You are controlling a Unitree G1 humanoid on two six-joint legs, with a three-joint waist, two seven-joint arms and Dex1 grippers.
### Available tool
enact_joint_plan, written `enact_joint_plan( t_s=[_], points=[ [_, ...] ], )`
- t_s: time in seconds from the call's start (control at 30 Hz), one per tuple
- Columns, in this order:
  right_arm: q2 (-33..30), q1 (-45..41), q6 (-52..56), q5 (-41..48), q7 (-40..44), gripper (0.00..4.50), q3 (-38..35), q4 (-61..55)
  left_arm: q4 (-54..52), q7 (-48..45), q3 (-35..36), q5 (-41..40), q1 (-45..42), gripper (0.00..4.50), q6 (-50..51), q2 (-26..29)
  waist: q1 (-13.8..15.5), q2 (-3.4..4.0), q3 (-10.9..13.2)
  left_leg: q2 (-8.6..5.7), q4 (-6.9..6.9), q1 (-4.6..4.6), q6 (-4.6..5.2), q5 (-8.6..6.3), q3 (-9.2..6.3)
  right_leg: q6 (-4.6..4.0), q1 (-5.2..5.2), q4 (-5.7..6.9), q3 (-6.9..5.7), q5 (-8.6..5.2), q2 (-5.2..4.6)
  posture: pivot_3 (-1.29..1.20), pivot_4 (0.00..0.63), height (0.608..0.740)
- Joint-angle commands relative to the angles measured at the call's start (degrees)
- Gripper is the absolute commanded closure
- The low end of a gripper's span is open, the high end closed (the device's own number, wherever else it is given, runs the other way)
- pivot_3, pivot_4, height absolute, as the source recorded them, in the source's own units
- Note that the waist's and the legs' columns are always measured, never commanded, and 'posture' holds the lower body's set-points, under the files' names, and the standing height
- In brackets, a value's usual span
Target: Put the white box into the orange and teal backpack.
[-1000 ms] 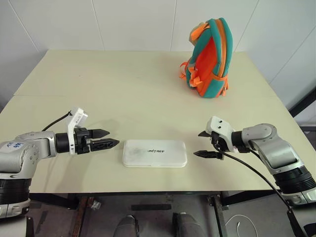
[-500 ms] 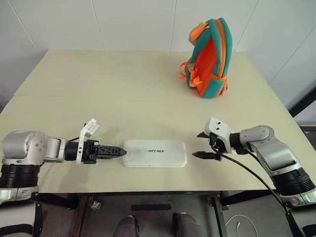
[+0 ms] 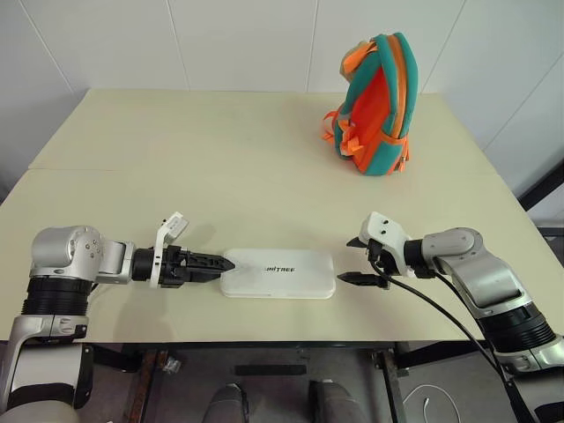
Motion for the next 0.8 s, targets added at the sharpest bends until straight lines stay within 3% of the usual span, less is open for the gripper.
enact_joint_plan(
  t_s=[0.03,0.4,0.53,0.7,0.8],
  points=[
    [1.3,-0.6,-0.4,0.7,-0.4,0.0,0.0,-2.0,1.2,-1.0,-2.6,0.8,-0.7,0.03,-0.9,-0.9,0.0,0.0,0.0,0.0,0.0,0.0,0.0,0.0,0.0,0.0,0.0,0.0,0.0,0.0,0.0,0.0,0.15,0.74],
    [3.5,-1.5,-0.8,0.1,-0.8,0.0,0.9,-1.8,4.2,-2.6,-5.3,2.6,-2.5,0.03,-4.2,-3.1,0.1,0.0,0.0,-0.04,0.04,0.02,0.0,0.0,-0.05,0.02,0.07,-0.01,-0.02,0.01,-0.02,0.0,0.15,0.74],
    [2.9,-1.3,-0.9,0.1,-0.8,0.0,0.4,-1.7,2.8,-4.3,-6.1,2.6,-2.3,0.86,-5.4,-2.6,0.1,0.0,0.0,-0.05,0.05,0.01,0.01,0.0,-0.06,0.02,0.08,-0.01,-0.02,0.01,-0.02,0.0,0.15,0.74],
    [2.3,-1.3,-1.1,-0.2,-0.8,0.0,0.0,-1.0,5.0,-4.4,-4.4,2.9,-3.3,2.4,-5.9,-2.6,0.0,0.0,0.0,-0.04,0.01,-0.02,0.01,0.0,-0.06,0.02,0.04,-0.04,-0.02,0.01,-0.02,0.0,0.15,0.74],
    [2.2,-1.4,-1.2,-0.2,-0.9,0.0,-0.1,-0.8,3.9,-5.4,-5.6,3.8,-3.2,2.94,-7.1,-1.7,0.0,0.0,0.0,-0.04,0.04,-0.01,0.01,0.0,-0.06,0.02,0.07,-0.04,-0.03,0.01,-0.02,0.0,0.15,0.74]
  ],
)
